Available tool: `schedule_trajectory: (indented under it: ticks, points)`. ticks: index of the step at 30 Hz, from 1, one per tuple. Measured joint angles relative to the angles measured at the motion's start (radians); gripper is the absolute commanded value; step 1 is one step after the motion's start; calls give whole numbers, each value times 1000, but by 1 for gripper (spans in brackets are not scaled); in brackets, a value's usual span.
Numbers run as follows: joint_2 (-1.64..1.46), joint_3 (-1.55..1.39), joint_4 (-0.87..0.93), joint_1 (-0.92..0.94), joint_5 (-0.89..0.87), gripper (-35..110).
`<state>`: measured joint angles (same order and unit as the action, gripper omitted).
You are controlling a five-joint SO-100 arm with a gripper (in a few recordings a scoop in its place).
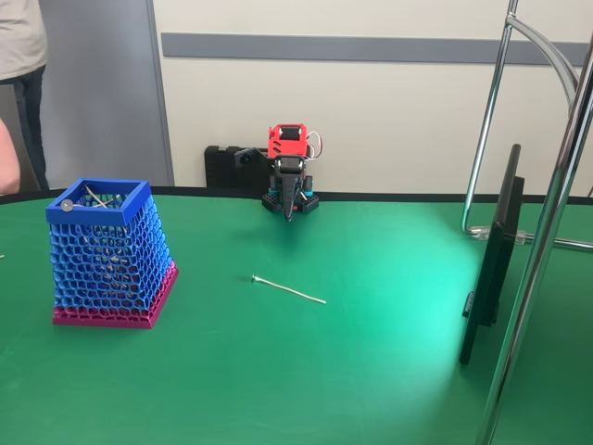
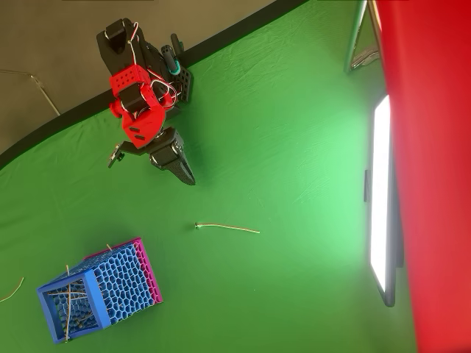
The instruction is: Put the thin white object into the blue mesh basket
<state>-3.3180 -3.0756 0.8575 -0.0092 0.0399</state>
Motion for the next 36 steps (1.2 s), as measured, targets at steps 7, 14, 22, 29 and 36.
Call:
schedule_trajectory:
  ticks: [7,14,22,29,36]
  points:
    - [0,0,6,-9,6,1]
    - [0,0,6,-9,6,1]
    - [0,0,6,-9,6,1]
    - [0,0,6,-9,6,1]
    - [0,0,6,-9,6,1]
